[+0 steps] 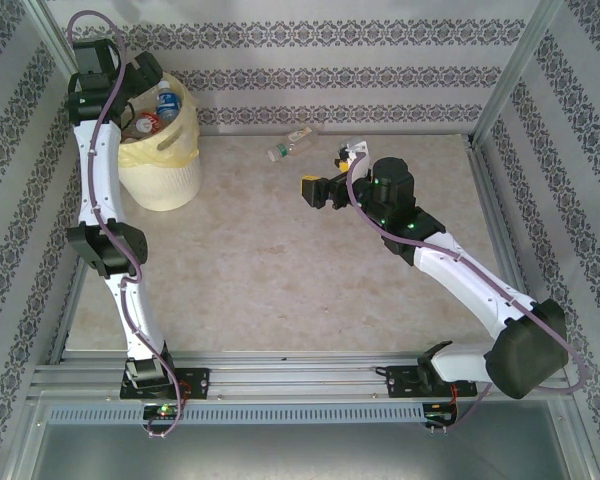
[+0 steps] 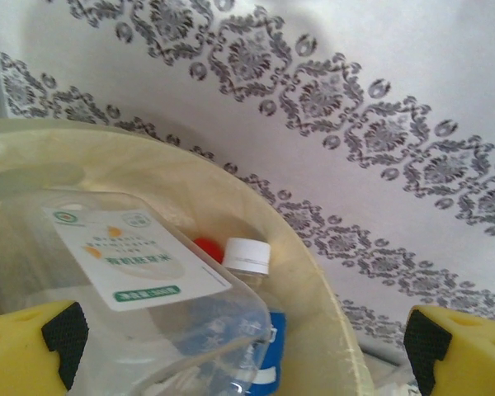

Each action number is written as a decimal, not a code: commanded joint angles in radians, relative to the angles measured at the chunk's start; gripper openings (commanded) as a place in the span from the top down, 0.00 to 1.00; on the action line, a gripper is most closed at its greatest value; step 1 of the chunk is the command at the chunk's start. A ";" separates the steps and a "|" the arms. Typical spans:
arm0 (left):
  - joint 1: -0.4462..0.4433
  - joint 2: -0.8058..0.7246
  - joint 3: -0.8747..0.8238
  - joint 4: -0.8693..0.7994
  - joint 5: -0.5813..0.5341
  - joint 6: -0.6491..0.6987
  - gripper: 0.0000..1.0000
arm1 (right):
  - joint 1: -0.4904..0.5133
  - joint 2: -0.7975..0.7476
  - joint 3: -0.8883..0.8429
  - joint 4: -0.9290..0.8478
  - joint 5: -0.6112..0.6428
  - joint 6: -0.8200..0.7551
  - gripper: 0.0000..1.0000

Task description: Put the plastic bottles in the bin

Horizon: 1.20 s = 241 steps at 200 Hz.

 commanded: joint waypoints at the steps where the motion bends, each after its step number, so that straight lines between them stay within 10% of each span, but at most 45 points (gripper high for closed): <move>1: 0.002 0.007 0.015 0.056 0.077 -0.020 0.00 | 0.013 -0.004 0.023 0.002 0.019 -0.007 0.02; 104: 0.008 0.038 -0.025 -0.155 -0.186 -0.124 0.00 | 0.013 0.003 0.019 -0.002 0.030 -0.004 0.02; 152: -0.013 -0.074 -0.028 -0.070 0.072 -0.041 0.00 | -0.015 0.034 0.023 0.003 0.157 0.126 0.02; 241: -0.279 -0.332 -0.376 0.125 0.112 0.181 0.00 | -0.119 0.131 0.043 -0.045 0.273 0.417 0.02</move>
